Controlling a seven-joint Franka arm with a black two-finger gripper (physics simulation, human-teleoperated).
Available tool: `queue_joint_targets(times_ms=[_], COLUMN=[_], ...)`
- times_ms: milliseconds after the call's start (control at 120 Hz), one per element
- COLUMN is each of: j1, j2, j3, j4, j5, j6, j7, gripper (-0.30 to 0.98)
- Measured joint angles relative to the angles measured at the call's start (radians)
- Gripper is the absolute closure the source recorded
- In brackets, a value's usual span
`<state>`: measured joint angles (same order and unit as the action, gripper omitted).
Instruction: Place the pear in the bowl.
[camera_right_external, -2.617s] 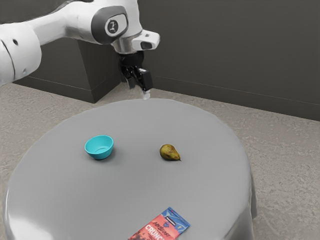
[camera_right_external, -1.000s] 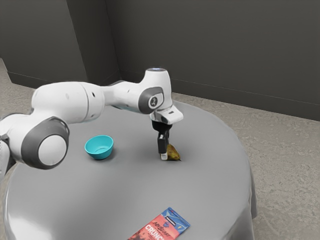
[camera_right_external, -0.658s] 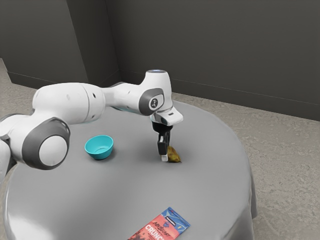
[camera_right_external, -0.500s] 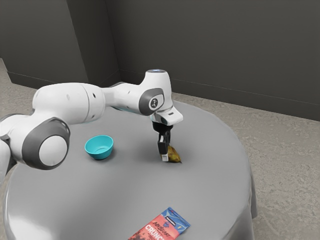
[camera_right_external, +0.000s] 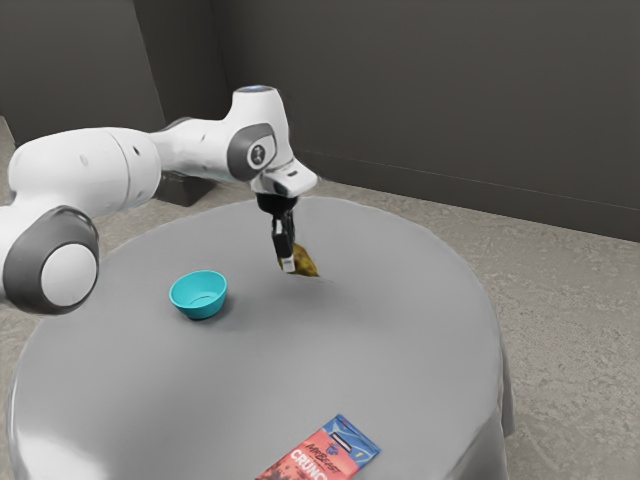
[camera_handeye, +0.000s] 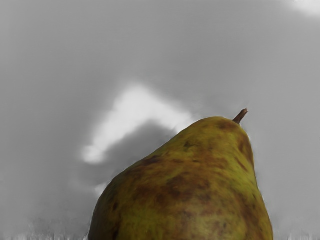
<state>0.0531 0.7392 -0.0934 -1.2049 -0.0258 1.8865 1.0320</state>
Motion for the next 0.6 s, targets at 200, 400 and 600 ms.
queue_joint_targets(times_ms=[200, 400, 600], j1=[0.148, 0.25, 0.26], j2=[-0.086, -0.094, -0.126], j3=[0.002, 0.003, 0.02], j4=[-0.095, -0.152, -0.226], j5=[-0.003, -0.003, -0.004], j6=[-0.016, -0.022, -0.02], j7=[-0.006, -0.008, -0.01], gripper=[0.61, 0.61, 0.62])
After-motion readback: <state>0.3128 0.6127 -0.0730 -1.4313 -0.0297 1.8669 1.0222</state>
